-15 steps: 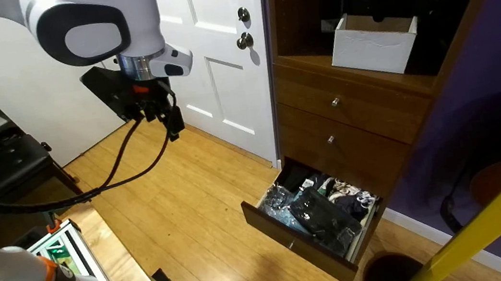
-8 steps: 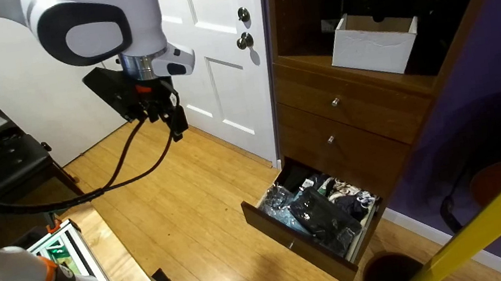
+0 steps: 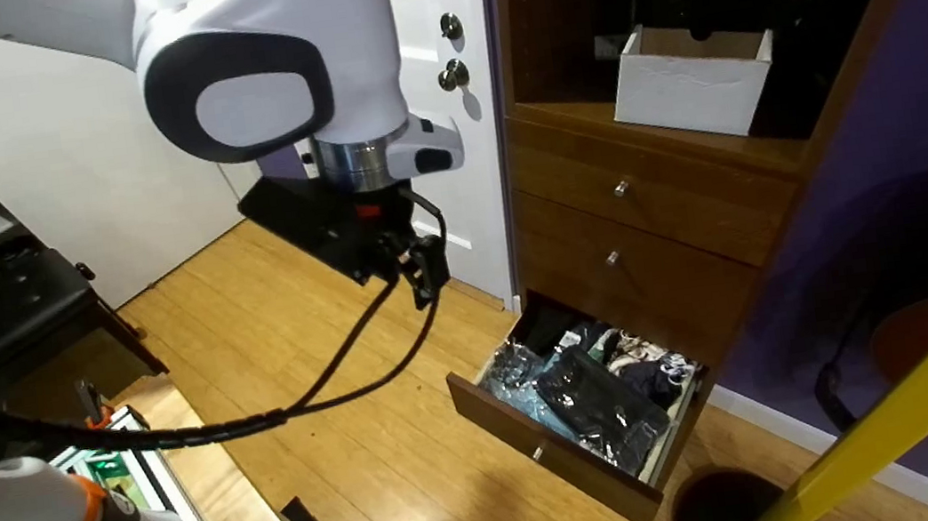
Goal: Close the open drawer
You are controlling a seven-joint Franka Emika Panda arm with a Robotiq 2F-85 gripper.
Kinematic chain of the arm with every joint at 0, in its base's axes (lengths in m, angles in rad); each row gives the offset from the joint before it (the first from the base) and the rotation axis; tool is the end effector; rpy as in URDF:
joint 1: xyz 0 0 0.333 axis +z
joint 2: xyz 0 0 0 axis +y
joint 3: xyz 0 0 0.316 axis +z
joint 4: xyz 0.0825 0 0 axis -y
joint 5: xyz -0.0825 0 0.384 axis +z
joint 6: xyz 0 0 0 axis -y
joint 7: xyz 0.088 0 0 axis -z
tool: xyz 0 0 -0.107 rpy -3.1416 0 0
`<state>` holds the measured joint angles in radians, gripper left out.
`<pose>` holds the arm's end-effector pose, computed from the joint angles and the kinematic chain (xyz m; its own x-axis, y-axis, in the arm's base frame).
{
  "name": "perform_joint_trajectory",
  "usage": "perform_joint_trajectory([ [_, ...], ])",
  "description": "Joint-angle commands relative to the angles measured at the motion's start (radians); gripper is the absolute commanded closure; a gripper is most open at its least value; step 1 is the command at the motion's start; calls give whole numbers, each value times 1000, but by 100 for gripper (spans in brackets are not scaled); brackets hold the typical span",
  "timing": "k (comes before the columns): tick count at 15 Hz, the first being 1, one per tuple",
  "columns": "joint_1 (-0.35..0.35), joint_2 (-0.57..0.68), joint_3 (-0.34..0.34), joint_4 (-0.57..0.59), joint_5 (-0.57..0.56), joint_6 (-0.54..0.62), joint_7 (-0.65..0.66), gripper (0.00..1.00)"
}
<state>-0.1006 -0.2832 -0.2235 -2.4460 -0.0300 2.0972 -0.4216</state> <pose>0.4136 -0.1408 0.3980 0.9908 0.1255 -0.0499 0.1222 -0.9905 -0.0631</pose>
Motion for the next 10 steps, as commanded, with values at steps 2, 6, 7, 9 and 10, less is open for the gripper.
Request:
perform_joint_trajectory([
  [2,-47,153,-70,71,-7,62,-156,0],
  [6,-106,272,-101,97,-1,163,-199,0],
  [7,-121,300,-105,103,4,189,-207,0],
  [9,-151,351,-109,111,22,241,-245,0],
  [10,-165,375,-106,112,31,268,-262,0],
])
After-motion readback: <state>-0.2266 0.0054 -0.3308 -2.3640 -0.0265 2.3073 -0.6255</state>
